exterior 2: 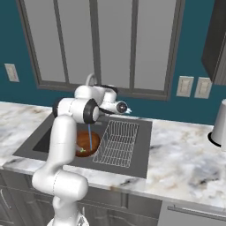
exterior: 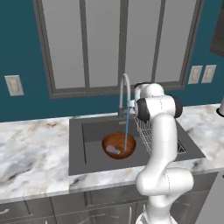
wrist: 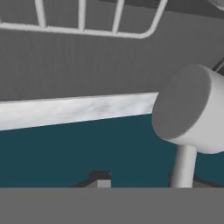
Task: Pick the eggplant from the cabinet and place it in the bowl. Then pick the bowl and place it in the sink. Then turn on the sink facuet.
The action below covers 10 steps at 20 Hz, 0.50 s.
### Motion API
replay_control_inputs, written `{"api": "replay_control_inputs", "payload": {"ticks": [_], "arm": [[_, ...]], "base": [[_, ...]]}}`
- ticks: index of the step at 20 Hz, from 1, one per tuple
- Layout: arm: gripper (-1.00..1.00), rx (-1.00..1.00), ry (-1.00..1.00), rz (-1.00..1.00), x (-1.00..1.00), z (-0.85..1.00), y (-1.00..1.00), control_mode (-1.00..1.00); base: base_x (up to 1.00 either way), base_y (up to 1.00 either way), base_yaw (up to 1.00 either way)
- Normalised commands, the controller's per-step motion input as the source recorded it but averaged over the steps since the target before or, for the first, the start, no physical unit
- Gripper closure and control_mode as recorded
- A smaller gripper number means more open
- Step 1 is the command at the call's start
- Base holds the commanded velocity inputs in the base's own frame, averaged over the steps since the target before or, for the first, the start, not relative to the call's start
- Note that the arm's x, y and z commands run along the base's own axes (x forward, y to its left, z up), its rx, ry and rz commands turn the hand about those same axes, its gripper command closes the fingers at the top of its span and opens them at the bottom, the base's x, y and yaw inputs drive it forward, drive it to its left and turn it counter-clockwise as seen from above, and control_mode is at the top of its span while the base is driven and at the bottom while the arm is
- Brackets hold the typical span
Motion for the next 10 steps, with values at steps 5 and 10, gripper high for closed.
{"api": "replay_control_inputs", "payload": {"ticks": [5,10], "arm": [[1.00,0.00,0.02,-0.04,-0.33,-0.28,-0.62,-1.00],[1.00,0.00,0.00,-0.03,-0.41,-0.08,-0.27,-1.00]], "base": [[0.00,0.00,0.00],[0.00,0.00,0.00]]}}
